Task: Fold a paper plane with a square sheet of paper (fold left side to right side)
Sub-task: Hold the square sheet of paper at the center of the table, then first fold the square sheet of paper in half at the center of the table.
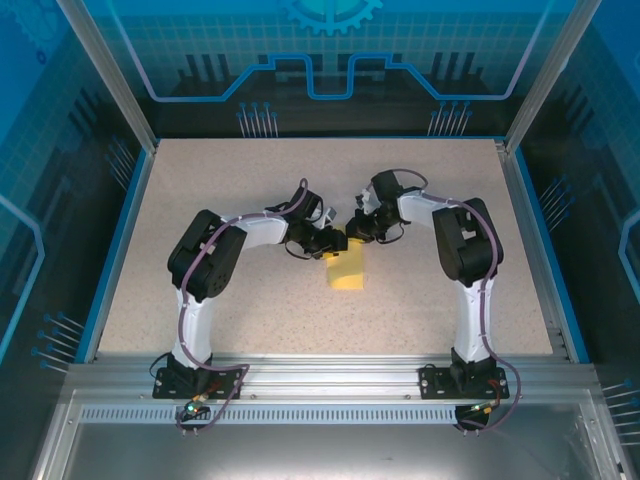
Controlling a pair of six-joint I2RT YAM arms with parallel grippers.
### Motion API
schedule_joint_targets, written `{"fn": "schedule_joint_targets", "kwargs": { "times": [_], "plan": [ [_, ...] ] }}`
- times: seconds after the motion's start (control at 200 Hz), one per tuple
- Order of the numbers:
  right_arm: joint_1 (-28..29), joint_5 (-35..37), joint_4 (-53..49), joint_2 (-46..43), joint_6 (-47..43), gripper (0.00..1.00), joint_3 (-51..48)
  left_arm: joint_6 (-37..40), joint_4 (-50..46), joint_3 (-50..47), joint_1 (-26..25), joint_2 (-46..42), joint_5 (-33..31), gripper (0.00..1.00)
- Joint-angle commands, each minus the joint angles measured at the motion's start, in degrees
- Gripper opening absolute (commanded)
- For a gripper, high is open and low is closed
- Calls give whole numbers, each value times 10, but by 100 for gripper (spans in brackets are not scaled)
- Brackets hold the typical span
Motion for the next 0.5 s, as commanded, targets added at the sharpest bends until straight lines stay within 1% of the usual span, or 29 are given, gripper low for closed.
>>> {"fn": "schedule_joint_targets", "kwargs": {
  "times": [0.0, 0.245, 0.495],
  "plan": [
    [7, 22, -53, 21, -7, 12, 23, 15, -6, -23, -12, -1, -12, 44],
    [9, 55, -87, 38, -10, 12, 24, 21, 34, -68, -26, -60, 7, 47],
    [16, 60, -90, 42, -12, 12, 25, 22, 49, -81, -31, -48, 4, 48]
  ]
}}
